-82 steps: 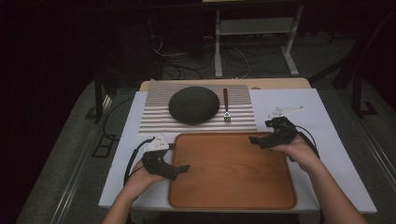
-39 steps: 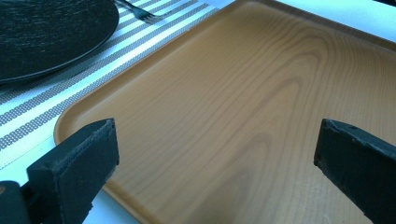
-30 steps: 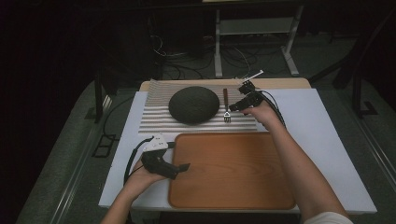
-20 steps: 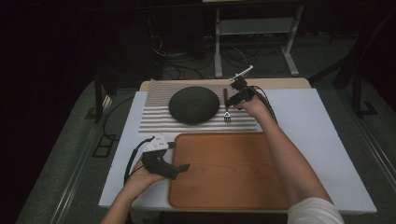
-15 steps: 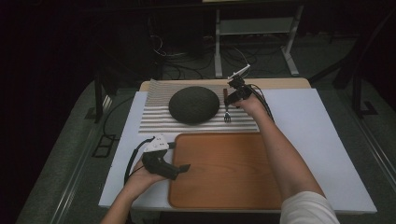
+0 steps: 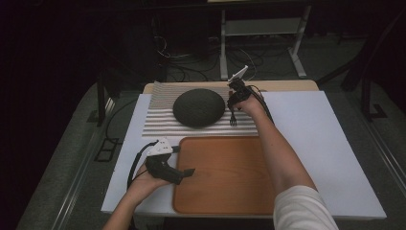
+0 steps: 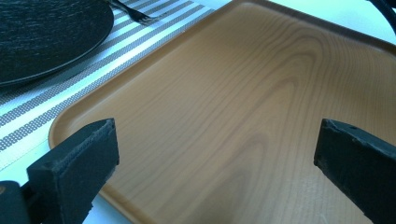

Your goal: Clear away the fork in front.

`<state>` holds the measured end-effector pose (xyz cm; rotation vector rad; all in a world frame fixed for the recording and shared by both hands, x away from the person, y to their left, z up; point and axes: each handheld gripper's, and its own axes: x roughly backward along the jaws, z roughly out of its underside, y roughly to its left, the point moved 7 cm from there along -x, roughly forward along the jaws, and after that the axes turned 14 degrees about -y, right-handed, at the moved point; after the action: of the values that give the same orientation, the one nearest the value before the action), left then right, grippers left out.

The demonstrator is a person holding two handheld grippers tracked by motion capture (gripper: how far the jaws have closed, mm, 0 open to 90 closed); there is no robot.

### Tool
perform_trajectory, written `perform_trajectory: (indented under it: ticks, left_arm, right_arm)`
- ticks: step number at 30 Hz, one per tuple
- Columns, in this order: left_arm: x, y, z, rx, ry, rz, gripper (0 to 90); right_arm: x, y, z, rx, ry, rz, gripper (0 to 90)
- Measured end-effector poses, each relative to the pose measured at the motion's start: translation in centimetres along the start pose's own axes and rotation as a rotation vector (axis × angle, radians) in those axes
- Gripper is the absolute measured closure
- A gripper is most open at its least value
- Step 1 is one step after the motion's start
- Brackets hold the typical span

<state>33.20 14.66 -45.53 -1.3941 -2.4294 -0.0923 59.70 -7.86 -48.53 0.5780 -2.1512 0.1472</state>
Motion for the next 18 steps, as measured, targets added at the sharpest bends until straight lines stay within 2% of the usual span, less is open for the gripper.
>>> perform_trajectory:
  ticks: [3,6,18]
  left_arm:
    - [0.04,0.06,-0.03,0.002,-0.004,0.000,0.0]
    - [0.08,0.12,-0.01,0.001,-0.003,-0.003,0.0]
    - [0.07,0.09,-0.02,-0.001,-0.004,0.000,0.0]
  right_arm:
    - [-0.44,0.36,-0.11,0.000,0.011,0.001,56.7]
    - [-0.84,0.51,-0.02,0.021,0.041,0.030,59.1]
    - [-0.74,0.12,-0.05,0.012,0.053,0.057,71.3]
